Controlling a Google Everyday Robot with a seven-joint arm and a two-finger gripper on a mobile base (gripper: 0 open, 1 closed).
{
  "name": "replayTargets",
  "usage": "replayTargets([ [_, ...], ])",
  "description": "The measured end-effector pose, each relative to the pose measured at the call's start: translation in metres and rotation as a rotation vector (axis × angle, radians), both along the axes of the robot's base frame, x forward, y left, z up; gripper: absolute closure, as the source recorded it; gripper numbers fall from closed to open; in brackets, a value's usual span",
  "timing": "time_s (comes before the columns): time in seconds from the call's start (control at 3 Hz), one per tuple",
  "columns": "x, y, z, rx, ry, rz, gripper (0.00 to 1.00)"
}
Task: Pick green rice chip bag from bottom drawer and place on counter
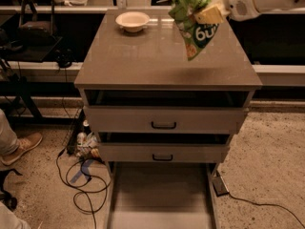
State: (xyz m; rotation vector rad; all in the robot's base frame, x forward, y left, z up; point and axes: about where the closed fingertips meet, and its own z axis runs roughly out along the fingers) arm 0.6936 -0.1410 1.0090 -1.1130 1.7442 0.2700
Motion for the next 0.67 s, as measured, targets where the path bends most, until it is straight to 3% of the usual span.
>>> replayTargets([
  [0.33, 0.038, 0.013, -0.023, -0.062, 0.113, 0.011, 1.00],
  [0.67, 0.061, 0.044, -0.023, -0.095, 0.153, 0.062, 1.00],
])
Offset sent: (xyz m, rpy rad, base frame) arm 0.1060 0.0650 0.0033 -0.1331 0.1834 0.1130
